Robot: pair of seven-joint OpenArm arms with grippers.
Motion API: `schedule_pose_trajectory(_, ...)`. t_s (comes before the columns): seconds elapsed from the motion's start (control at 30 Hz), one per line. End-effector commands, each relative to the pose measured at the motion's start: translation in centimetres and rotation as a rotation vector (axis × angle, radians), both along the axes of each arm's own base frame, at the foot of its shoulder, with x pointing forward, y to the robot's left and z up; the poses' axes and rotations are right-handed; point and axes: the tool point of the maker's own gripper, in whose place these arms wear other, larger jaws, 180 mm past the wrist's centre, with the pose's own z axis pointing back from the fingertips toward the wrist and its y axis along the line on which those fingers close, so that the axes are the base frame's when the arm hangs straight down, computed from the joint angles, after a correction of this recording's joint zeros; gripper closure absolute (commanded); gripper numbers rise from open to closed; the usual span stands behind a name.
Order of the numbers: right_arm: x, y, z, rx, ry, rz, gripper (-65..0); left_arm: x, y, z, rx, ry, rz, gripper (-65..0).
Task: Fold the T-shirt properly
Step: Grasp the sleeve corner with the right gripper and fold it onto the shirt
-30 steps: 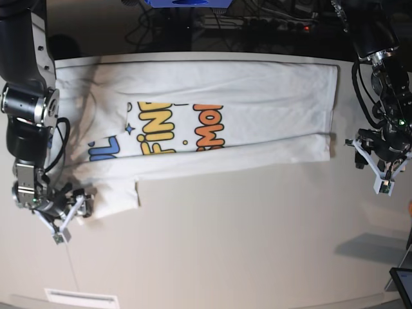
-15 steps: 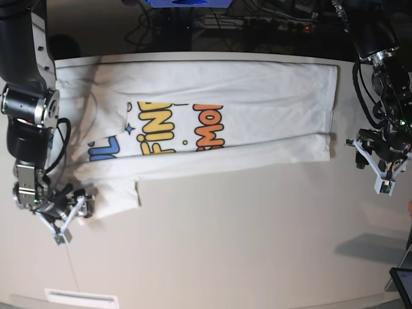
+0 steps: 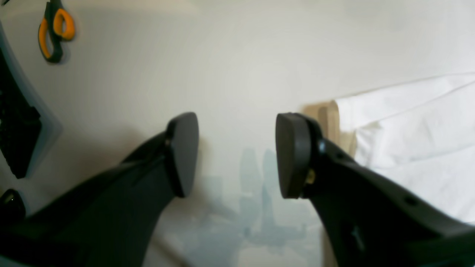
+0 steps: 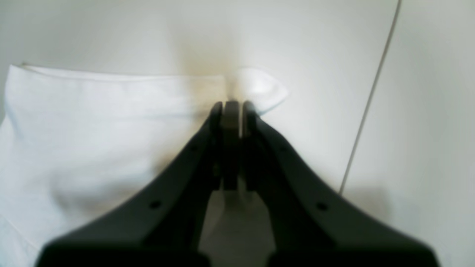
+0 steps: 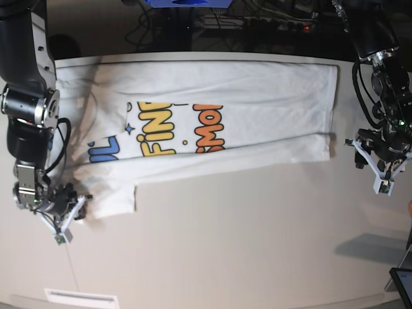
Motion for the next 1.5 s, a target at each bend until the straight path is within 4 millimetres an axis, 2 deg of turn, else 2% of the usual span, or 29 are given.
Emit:
schedule_pose_trajectory(0.0,1.4,-0.7,2.0,-0.007,-0.043,-0.012,0.0,0.7,0.6,1.6,0.024,-0.041,0.0,-32.8)
schedule_pose_trajectory(0.23,0.6,-1.6,2.0,-0.072,-0.023,-0.002,0.0,0.5,1.1,0.5,0.005,-0.015,0.017,-32.8)
schedule_pose_trajectory(0.3,0.4,-2.0,2.8,-0.115,-0.036,0.007,0.0,0.5,1.1,0.4,0.001,-0.012,0.02,-32.8)
schedule_pose_trajectory(0.4,0.2,-1.2,3.8,-0.16,-0.052,0.028,0.0,0.5,1.0,0.3,-0.002,-0.012,0.018,-32.8)
schedule_pose_trajectory(0.53,-0.7,-1.4,4.6,-0.222,-0.053,0.035,0.0,0.6,0.9,0.3,-0.005,-0.014,0.018,-32.8)
schedule_pose_trajectory(0.67,-1.5,-0.8,5.6,-0.27,-0.06,0.044,0.0,0.6,0.9,0.3,-0.005,-0.015,0.018,-32.8)
schedule_pose_trajectory(1.17,-6.9,-2.6,7.1,-0.454,0.021,0.018,0.0,0.6,0.8,0.2,-0.008,-0.013,0.015,-32.8)
schedule_pose_trajectory(1.47,-10.1,-2.5,7.7,-0.52,0.05,0.008,0.0,0.5,0.3,-0.3,-0.021,-0.007,0.012,-32.8)
